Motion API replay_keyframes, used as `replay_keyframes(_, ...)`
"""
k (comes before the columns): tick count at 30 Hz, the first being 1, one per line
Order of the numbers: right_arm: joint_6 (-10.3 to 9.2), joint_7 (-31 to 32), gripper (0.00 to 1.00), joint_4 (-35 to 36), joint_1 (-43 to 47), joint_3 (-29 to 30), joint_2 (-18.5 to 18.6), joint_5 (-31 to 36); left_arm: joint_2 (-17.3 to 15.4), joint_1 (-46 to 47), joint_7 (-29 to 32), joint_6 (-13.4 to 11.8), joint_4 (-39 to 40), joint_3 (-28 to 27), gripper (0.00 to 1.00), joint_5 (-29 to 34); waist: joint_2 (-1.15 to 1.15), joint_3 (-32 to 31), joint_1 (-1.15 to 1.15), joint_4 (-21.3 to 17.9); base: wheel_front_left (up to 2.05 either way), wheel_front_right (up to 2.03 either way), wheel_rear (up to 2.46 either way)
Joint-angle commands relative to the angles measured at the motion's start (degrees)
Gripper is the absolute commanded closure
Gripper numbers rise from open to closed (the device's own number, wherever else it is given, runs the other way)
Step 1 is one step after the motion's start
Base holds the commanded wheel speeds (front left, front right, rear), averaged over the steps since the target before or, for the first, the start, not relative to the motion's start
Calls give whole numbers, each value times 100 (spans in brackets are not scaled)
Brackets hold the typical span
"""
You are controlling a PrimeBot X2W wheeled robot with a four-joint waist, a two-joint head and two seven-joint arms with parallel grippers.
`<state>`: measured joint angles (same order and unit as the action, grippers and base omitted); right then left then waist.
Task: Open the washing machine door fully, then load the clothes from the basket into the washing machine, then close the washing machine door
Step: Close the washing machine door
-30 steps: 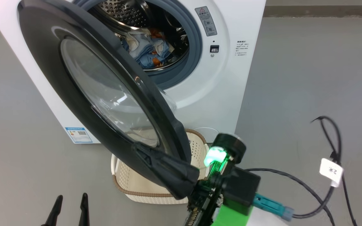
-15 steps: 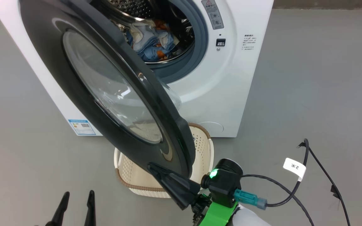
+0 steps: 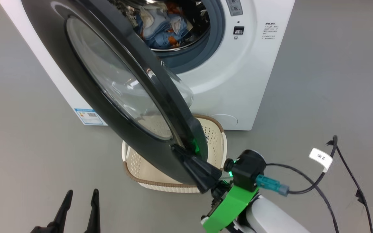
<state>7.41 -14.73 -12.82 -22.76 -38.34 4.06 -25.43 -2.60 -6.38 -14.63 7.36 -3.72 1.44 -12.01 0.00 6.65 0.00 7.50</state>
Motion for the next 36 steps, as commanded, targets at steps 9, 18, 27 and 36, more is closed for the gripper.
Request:
replay_keyframes(9,8,-27,100,138,-344,379,-118,-32,-28,360,-37,13,210,-212,0,65,0,368,0,70,0,0,0)
replay_keyframes(18,8,-27,100,127,-503,726,-118,46,-28,413,-37,13,253,-266,0,12,0,541,0,74,0,0,0)
replay_keyframes(27,8,-27,100,126,-837,1167,-118,229,-28,594,-37,13,346,-214,0,-104,0,944,0,111,0,0,0)
replay_keyframes(36,8,-27,100,184,-1485,1527,-118,494,-28,842,-37,13,483,-247,0,-78,0,1566,0,60,0,0,0)
